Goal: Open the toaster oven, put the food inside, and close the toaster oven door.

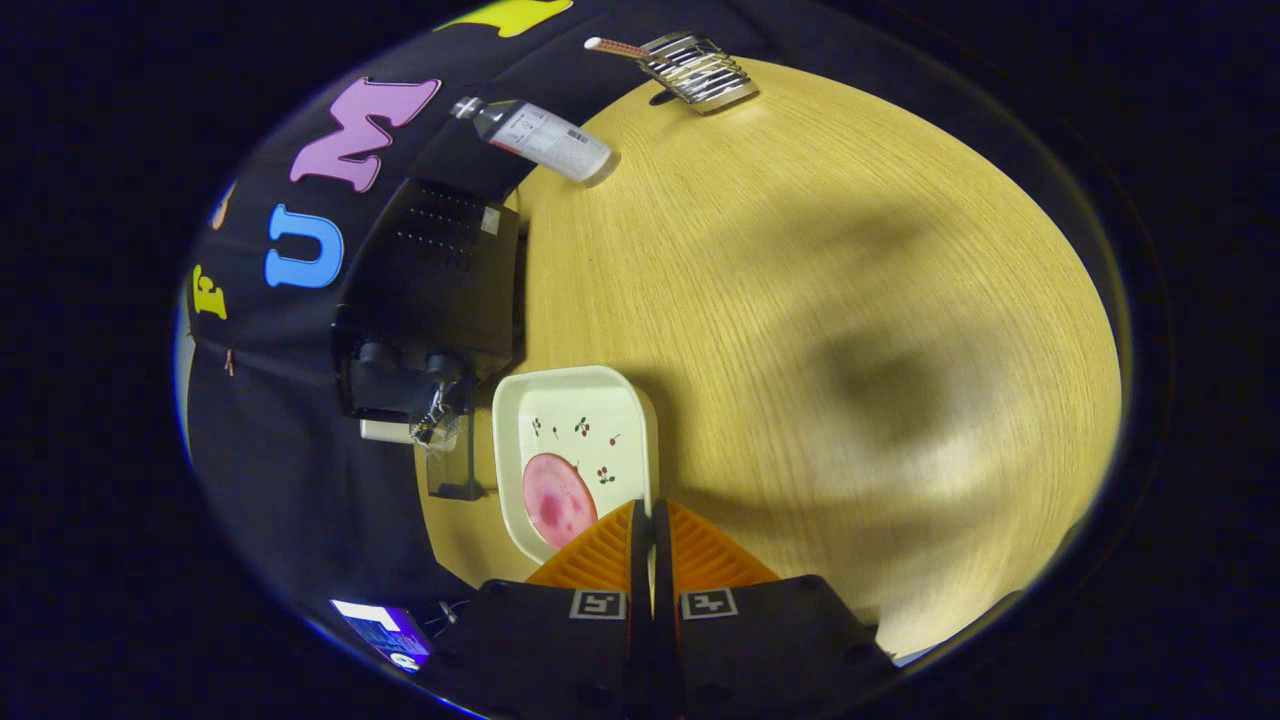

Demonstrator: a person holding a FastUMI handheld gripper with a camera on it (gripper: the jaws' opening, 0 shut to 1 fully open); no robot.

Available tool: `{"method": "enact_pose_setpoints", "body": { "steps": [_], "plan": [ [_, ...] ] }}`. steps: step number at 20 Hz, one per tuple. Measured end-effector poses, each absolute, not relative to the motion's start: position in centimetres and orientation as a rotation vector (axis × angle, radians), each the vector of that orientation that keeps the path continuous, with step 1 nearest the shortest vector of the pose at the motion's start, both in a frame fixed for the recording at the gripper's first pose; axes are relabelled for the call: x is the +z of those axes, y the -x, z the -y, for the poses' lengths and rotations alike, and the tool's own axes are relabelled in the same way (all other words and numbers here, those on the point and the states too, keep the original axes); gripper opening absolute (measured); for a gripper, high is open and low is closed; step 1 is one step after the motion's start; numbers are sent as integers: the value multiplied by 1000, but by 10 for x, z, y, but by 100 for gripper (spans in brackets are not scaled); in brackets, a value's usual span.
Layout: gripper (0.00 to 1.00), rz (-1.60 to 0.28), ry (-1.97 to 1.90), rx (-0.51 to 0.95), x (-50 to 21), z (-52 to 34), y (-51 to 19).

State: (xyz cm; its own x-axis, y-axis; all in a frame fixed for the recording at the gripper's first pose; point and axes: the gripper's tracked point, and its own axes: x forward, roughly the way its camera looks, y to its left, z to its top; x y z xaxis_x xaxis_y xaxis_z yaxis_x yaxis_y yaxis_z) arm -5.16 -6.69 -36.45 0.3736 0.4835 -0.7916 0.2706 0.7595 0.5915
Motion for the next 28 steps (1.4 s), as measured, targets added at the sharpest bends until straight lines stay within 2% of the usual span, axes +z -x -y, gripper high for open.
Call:
{"method": "enact_pose_setpoints", "body": {
  "steps": [6, 14, 22, 28],
  "plan": [
    [6, -1187, -810, 100, -335, 11, 79],
    [6, -1141, -928, 25, -303, -106, 96],
    [6, -1071, -1079, -94, -293, -199, 55],
    [6, -1012, -1228, -294, -305, -230, 16]
  ]
}}
